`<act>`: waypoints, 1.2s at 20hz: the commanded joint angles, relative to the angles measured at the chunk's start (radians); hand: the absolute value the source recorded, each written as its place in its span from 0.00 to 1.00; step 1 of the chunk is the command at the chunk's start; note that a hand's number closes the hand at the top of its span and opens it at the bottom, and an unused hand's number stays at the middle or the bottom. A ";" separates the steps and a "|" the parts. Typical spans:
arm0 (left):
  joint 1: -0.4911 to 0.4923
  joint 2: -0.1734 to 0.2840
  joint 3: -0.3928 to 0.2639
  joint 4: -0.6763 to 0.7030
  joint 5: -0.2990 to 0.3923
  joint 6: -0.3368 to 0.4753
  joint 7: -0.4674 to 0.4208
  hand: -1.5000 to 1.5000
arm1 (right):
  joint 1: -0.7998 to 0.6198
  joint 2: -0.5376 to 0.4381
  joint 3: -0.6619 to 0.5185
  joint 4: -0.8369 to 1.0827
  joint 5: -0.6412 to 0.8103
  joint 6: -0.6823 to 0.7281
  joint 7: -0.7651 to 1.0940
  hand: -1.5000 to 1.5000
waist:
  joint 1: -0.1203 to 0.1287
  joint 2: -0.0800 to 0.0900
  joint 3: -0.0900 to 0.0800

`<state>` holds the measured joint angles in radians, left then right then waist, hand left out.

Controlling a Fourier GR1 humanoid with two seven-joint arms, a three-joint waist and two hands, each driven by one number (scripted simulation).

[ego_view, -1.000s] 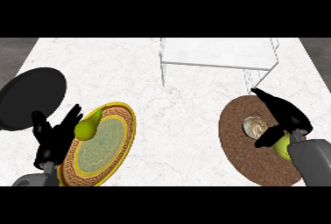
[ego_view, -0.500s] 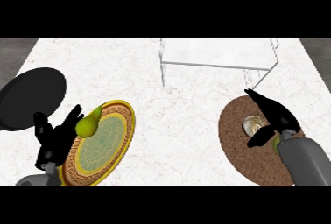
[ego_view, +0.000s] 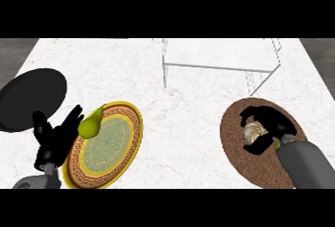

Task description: Pick the cupcake from the placemat and place it in the tiered shelf

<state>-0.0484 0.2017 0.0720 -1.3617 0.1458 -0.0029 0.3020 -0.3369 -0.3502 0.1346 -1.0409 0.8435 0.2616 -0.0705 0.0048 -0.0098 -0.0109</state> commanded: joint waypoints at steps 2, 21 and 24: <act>-0.014 0.013 0.017 0.033 -0.005 -0.022 -0.019 0.50 | 0.032 0.042 0.001 0.016 -0.013 -0.027 -0.085 1.00 | -0.003 0.010 0.011; -0.004 0.002 0.015 0.026 -0.014 -0.019 -0.015 0.50 | -0.264 0.349 0.385 -0.569 -0.041 -0.298 0.898 1.00 | 0.013 0.001 0.009; 0.012 -0.003 0.003 -0.035 -0.020 0.001 0.030 0.50 | -0.332 0.350 0.407 -0.620 0.033 -0.340 1.052 1.00 | 0.012 0.001 0.010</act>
<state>-0.0537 0.1857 0.0710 -1.3610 0.1224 -0.0013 0.3070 -0.5592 -0.0097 0.4929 -1.5950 0.8152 -0.0203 0.7877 0.0142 -0.0075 -0.0007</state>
